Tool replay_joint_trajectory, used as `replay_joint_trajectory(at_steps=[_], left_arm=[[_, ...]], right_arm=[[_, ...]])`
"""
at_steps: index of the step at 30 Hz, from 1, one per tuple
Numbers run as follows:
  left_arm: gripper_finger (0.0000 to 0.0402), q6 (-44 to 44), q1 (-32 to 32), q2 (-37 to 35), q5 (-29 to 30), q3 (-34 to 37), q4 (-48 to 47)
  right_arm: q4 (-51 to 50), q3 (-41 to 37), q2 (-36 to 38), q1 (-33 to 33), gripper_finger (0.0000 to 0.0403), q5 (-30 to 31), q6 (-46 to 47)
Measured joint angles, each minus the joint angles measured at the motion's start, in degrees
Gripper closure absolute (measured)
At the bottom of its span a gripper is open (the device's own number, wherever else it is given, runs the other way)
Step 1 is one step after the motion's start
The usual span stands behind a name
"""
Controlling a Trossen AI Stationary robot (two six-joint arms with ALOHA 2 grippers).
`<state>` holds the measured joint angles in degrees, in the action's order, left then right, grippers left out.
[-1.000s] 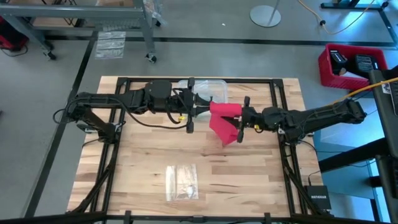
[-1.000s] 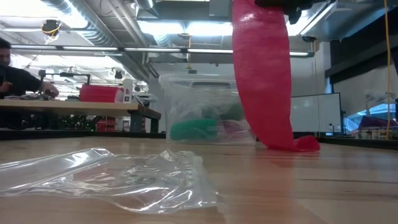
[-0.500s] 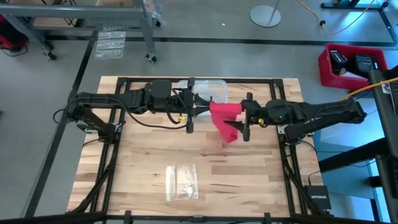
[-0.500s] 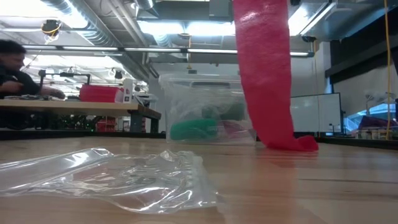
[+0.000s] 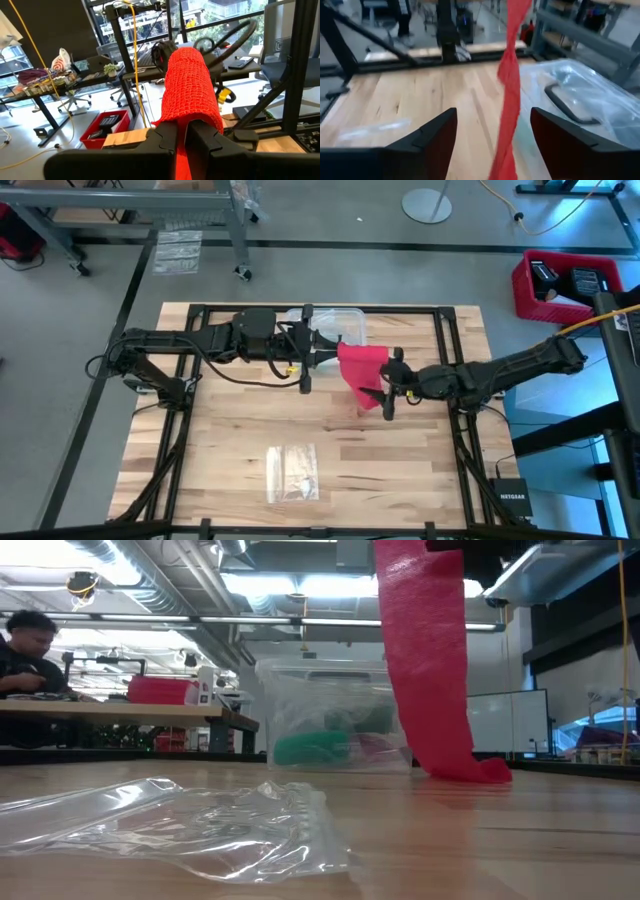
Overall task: Roll bandage
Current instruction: Roll the red bandage
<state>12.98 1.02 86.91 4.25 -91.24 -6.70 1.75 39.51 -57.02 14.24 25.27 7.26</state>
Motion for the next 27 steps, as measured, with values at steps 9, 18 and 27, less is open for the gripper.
replay_joint_trajectory(at_steps=[9, 18, 27], left_arm=[[0.0391, 0.11, 0.00, 0.00, 0.00, 0.00, 0.21], [0.0391, 2.78, 0.02, -0.34, 2.24, 0.00, 0.17], [0.0391, 11.55, -0.55, -1.21, 10.75, -0.04, 0.90]], right_arm=[[7.79, -3.19, -1.54, -0.07, 0.0251, 3.55, -6.44], [7.66, -3.17, -0.09, 1.93, 0.0389, 0.75, -5.03], [7.74, -0.64, -0.02, 9.41, 0.0398, -4.67, -1.50]])
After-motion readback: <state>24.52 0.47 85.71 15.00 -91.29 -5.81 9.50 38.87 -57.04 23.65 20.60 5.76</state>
